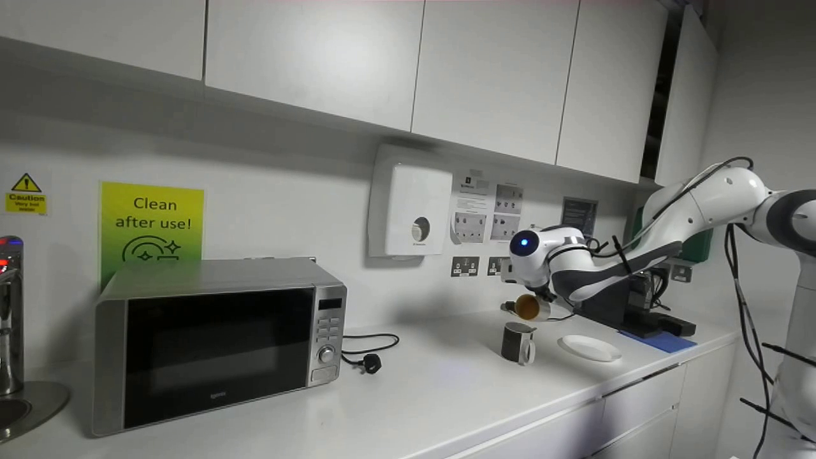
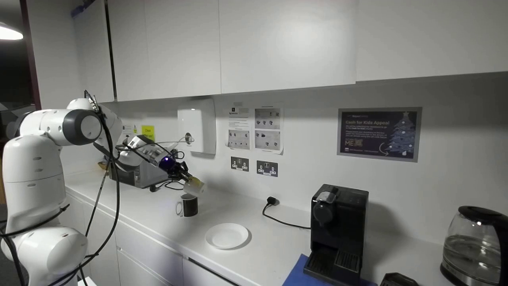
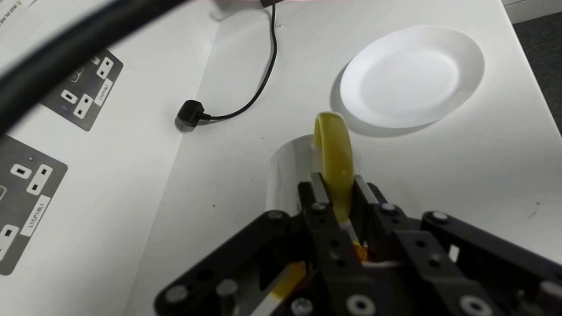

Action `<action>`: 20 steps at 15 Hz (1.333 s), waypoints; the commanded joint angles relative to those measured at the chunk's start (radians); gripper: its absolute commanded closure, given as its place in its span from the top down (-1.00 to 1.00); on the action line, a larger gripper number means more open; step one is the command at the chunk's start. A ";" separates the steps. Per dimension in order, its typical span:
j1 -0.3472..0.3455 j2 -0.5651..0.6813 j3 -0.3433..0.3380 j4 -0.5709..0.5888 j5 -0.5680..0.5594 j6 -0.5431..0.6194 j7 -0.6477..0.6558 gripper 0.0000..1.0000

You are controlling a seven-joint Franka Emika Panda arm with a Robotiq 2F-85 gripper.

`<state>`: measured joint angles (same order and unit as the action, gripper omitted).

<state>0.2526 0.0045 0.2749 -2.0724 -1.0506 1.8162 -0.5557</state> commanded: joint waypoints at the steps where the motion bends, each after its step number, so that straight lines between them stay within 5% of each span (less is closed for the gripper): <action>1: 0.015 0.020 0.006 0.054 -0.041 -0.079 -0.042 -0.91; 20: 0.043 0.077 0.012 0.101 -0.076 -0.216 -0.104 -0.91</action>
<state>0.2896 0.0732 0.2813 -2.0081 -1.0844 1.6649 -0.6198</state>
